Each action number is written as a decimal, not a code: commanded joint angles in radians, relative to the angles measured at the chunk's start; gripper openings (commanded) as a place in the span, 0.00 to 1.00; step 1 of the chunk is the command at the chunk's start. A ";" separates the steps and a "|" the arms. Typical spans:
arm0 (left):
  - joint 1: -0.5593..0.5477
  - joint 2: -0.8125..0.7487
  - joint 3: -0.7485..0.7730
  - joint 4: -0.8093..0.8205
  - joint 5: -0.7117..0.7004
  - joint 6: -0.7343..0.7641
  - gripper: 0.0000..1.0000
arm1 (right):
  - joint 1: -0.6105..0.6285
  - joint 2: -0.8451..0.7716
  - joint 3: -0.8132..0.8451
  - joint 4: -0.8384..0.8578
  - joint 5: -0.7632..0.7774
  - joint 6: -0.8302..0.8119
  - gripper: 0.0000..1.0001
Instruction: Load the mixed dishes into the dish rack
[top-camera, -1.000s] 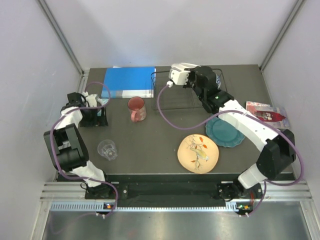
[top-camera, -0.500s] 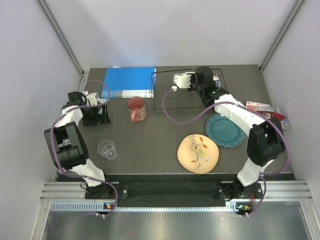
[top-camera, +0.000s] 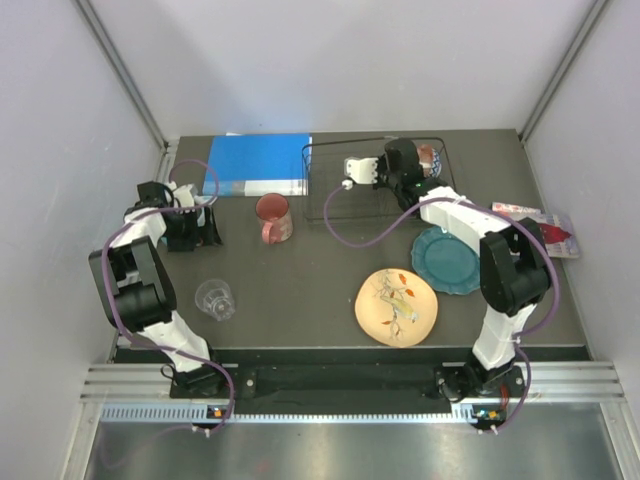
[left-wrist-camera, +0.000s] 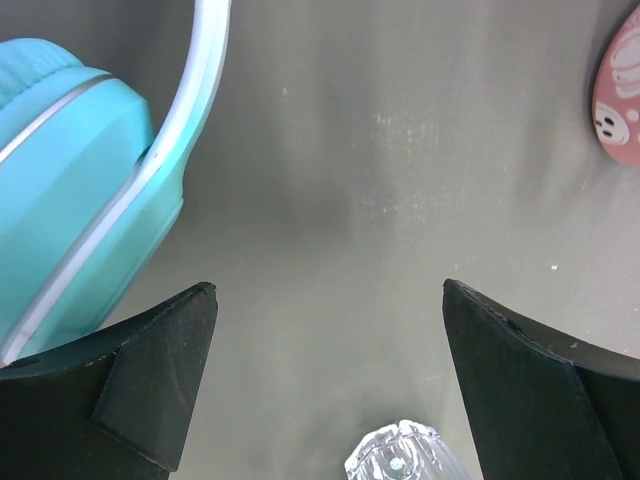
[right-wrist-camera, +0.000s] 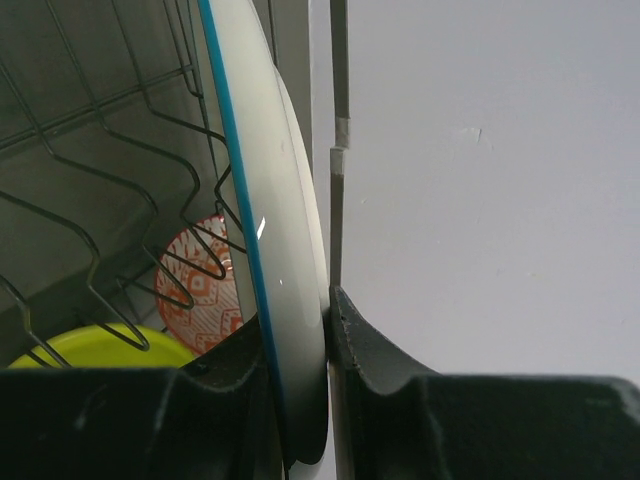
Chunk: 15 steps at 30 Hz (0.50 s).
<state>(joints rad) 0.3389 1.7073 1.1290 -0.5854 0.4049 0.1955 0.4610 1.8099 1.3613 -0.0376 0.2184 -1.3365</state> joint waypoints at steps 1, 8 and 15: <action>0.005 0.026 0.043 0.038 0.015 -0.007 0.99 | -0.036 -0.027 0.036 0.176 0.016 -0.020 0.00; 0.003 0.034 0.040 0.044 0.018 -0.014 0.99 | -0.042 -0.017 -0.074 0.318 0.067 -0.018 0.26; 0.005 0.032 0.031 0.049 0.031 -0.019 0.99 | -0.038 -0.001 -0.048 0.294 0.143 0.089 0.76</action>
<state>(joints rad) 0.3389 1.7325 1.1393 -0.5835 0.4080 0.1810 0.4305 1.8114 1.2697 0.1726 0.2932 -1.3190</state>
